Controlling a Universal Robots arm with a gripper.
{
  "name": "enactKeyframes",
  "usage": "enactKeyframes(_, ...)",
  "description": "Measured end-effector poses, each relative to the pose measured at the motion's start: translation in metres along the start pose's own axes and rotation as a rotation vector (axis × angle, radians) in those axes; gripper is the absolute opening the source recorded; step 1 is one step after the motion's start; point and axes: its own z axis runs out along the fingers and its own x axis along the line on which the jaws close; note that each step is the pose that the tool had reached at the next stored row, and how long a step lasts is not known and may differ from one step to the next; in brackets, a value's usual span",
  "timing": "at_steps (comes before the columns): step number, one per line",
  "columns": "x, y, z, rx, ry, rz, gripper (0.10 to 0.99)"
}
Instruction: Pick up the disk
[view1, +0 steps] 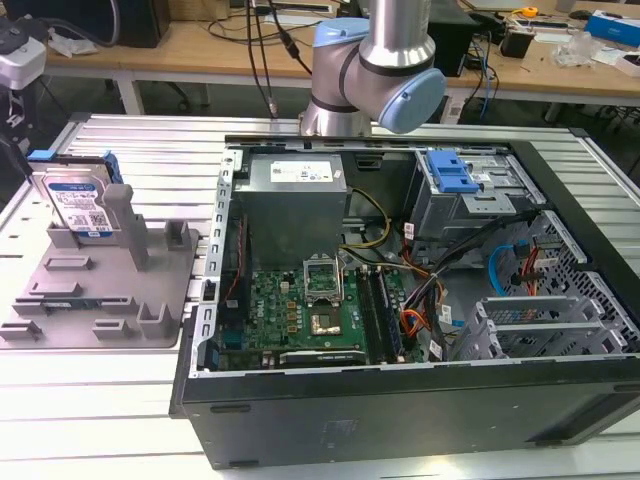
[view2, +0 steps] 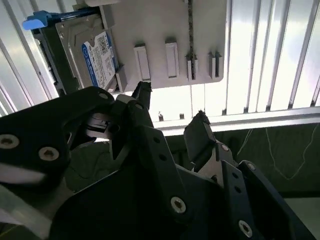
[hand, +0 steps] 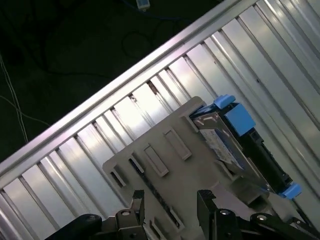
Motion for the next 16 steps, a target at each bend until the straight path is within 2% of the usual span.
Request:
enactKeyframes(7,0.0,0.0,0.001,0.0,0.0055,-0.144,0.541)
enactKeyframes(16,0.0,-0.0001,0.0028,0.0,0.0137,-0.354,0.541)
